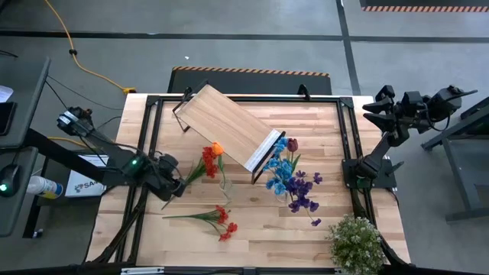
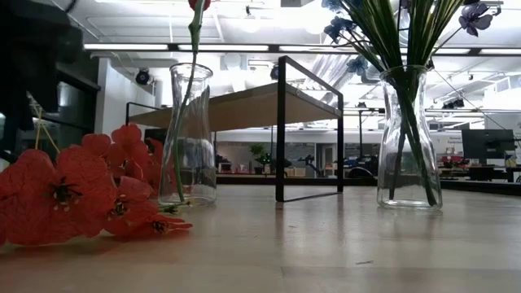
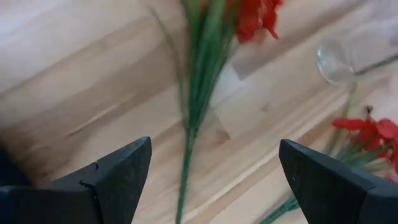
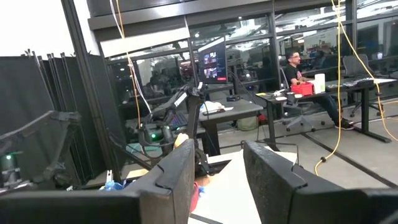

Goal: Pick and place flowers into a vace then onto a shelf
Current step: Put the top red flowers into the left transparent vase

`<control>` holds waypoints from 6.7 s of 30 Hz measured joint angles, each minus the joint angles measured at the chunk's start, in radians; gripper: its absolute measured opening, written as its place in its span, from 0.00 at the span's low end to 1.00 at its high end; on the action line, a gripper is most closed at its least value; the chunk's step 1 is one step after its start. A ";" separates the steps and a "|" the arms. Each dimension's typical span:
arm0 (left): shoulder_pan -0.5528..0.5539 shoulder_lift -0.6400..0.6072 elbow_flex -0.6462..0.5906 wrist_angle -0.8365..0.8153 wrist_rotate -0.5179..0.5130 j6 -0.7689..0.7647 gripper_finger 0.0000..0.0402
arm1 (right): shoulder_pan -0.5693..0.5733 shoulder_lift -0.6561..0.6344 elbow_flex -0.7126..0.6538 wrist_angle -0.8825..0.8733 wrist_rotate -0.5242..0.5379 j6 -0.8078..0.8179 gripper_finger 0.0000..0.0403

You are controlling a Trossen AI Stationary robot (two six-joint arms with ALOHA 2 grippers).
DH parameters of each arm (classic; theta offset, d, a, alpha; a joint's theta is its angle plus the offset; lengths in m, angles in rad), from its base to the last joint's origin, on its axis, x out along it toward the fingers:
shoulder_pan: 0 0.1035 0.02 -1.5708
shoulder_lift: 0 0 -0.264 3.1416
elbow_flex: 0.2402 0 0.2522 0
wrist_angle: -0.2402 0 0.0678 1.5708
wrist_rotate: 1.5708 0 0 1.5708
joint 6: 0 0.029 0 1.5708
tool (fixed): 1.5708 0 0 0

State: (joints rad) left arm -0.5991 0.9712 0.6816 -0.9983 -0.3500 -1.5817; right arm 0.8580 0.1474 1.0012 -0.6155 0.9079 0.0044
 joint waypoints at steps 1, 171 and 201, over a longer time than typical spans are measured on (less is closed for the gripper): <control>0.021 0.001 -0.007 0.024 0.015 0.034 0.96 | 0.000 0.000 0.000 0.000 0.000 0.000 0.32; 0.016 0.147 0.754 -0.574 -0.503 -0.016 0.10 | 0.000 0.000 -0.002 -0.047 -0.140 0.156 0.32; -0.262 0.256 0.754 -0.211 -1.141 0.217 0.10 | 0.000 0.000 -0.002 -0.060 -0.131 0.150 0.32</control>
State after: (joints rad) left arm -0.8615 1.2275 1.4353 -1.2088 -1.4909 -1.3648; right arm 0.8581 0.1478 0.9997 -0.6750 0.7768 0.1543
